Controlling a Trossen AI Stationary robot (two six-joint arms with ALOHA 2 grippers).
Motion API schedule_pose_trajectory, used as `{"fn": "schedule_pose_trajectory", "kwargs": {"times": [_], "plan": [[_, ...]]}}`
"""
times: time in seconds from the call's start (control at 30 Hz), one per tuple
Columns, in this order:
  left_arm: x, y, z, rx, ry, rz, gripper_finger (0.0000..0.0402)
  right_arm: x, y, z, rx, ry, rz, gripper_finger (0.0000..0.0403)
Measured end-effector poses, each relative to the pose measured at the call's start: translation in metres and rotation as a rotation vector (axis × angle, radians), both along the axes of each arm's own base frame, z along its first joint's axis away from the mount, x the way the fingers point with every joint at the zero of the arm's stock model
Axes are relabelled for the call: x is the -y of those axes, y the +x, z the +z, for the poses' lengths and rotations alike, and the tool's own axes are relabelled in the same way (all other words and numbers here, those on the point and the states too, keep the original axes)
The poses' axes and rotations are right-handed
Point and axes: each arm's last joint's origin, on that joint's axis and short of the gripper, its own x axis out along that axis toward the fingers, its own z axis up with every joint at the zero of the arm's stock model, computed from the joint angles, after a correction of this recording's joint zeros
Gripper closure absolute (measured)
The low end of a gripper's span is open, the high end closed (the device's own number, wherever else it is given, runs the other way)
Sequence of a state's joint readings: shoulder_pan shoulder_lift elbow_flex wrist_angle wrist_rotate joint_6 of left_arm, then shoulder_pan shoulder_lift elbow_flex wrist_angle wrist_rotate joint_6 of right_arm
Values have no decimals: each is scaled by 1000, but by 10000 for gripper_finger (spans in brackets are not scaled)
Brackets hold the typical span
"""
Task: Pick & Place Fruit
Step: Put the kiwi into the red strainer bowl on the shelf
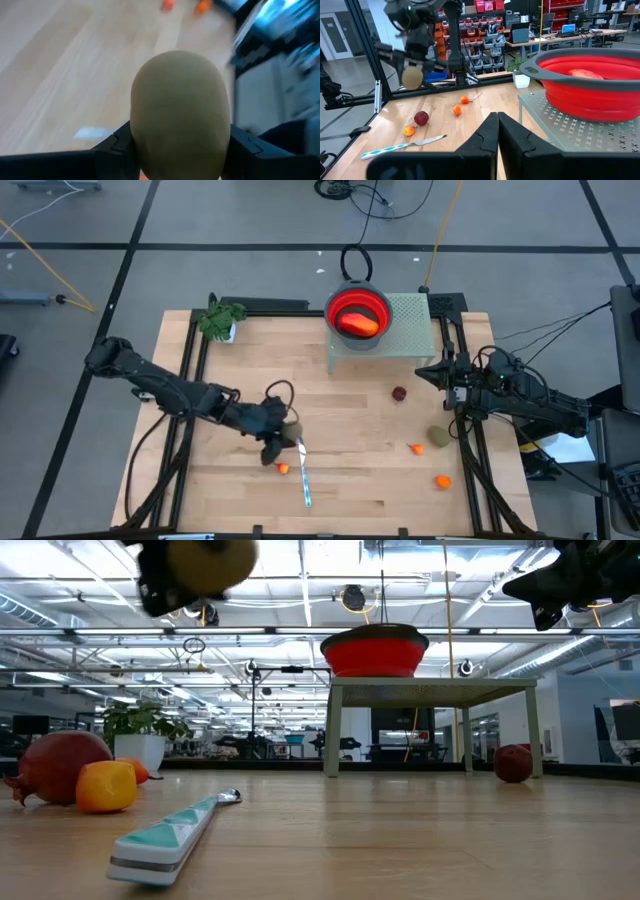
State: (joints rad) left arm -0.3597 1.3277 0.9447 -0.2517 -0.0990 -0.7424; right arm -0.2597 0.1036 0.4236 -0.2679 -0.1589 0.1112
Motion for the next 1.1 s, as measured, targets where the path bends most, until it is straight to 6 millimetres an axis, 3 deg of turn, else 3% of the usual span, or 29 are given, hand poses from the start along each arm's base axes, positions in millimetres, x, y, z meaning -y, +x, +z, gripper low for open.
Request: {"fn": "schedule_pose_trajectory", "kwargs": {"times": [0.23,0.53,0.73,0.93,1.1], "plan": [[-5,13,19,232,-3,39,213,0,0,0,0,0,0,403],[-4,15,25,320,-7,135,218,0,0,0,-1,-20,1,403],[-7,12,5,302,-74,196,213,0,0,0,-1,-22,0,403],[-9,5,-18,414,-156,211,224,0,0,0,-1,-23,1,403],[-12,-4,-33,485,-189,231,207,0,0,0,-1,-23,1,403]]}}
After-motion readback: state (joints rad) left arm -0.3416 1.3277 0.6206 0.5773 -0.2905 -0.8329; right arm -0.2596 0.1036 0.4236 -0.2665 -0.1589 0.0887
